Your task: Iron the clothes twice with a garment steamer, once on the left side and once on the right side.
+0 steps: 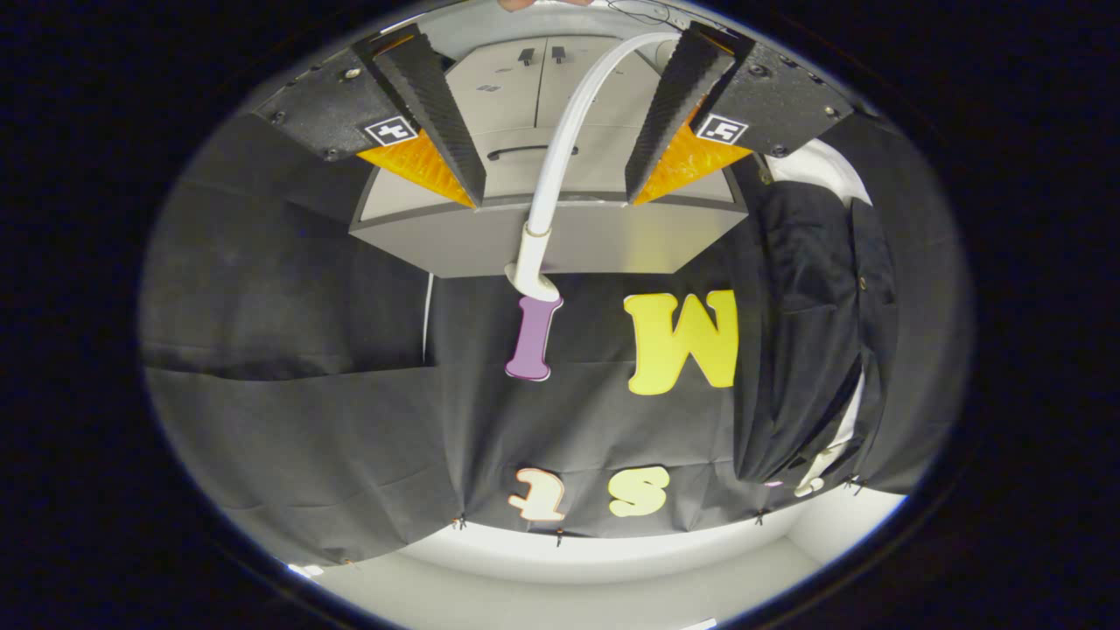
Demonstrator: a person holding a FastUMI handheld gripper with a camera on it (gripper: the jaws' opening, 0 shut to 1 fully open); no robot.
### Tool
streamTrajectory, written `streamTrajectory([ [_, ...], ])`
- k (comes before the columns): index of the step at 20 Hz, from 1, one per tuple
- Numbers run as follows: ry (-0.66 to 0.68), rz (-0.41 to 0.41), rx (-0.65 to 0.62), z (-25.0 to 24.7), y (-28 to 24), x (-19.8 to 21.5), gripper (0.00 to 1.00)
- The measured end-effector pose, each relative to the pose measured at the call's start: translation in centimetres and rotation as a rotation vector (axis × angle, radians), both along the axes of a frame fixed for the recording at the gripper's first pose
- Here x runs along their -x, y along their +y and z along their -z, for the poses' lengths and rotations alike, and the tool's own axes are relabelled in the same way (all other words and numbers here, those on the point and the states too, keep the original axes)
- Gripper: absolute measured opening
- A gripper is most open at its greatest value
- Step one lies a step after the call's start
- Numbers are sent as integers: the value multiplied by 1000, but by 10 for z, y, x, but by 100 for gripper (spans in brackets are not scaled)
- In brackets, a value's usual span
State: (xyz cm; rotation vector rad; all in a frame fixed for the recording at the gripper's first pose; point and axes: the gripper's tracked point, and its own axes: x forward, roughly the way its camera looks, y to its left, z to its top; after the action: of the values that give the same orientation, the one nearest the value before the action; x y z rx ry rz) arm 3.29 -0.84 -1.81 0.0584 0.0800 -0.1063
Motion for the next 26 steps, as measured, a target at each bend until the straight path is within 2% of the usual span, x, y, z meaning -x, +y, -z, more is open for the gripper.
streamTrajectory([
  [6,46,7,22,-15,0,-19,100],
  [11,103,-55,-44,-26,1,-81,100],
  [18,291,-65,-133,-20,-31,-162,100],
  [26,444,-78,-169,-6,-47,-228,100],
])
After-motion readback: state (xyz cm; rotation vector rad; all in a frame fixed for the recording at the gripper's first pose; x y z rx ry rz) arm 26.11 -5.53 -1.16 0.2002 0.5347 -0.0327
